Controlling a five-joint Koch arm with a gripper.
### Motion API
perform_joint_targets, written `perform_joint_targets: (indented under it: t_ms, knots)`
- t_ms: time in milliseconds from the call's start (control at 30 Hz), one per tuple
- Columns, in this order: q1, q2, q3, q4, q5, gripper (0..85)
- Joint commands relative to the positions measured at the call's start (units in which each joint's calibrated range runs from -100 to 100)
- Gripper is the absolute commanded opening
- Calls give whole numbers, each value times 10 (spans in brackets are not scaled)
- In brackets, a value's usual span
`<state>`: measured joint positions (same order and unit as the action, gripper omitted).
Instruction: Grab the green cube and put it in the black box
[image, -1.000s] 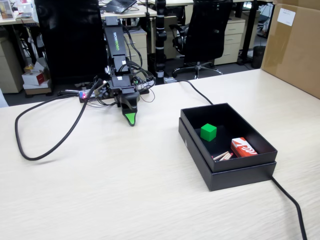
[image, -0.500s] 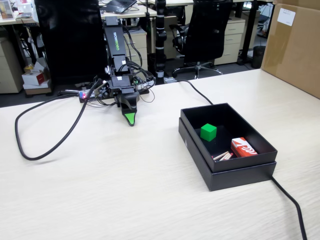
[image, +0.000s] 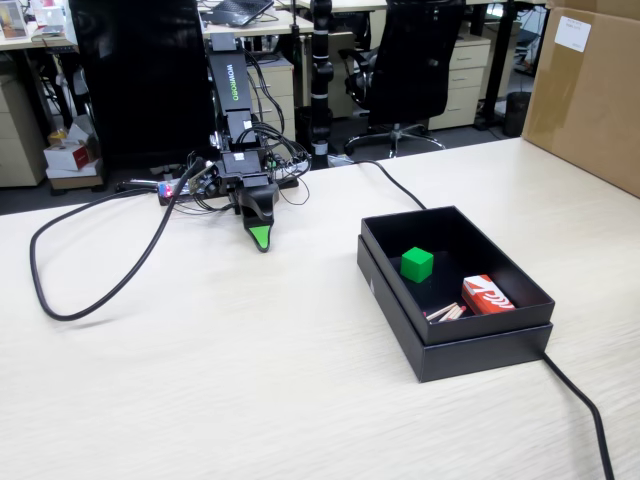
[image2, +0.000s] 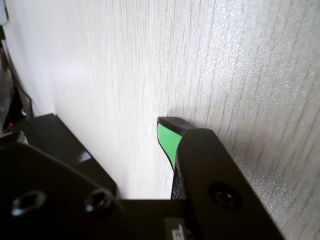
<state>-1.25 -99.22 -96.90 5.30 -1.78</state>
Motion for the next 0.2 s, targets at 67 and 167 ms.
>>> perform_joint_targets:
  t_ms: [67, 167]
  knots:
    - [0, 1, -6, -23, -1, 501]
    - [0, 1, -6, -23, -1, 501]
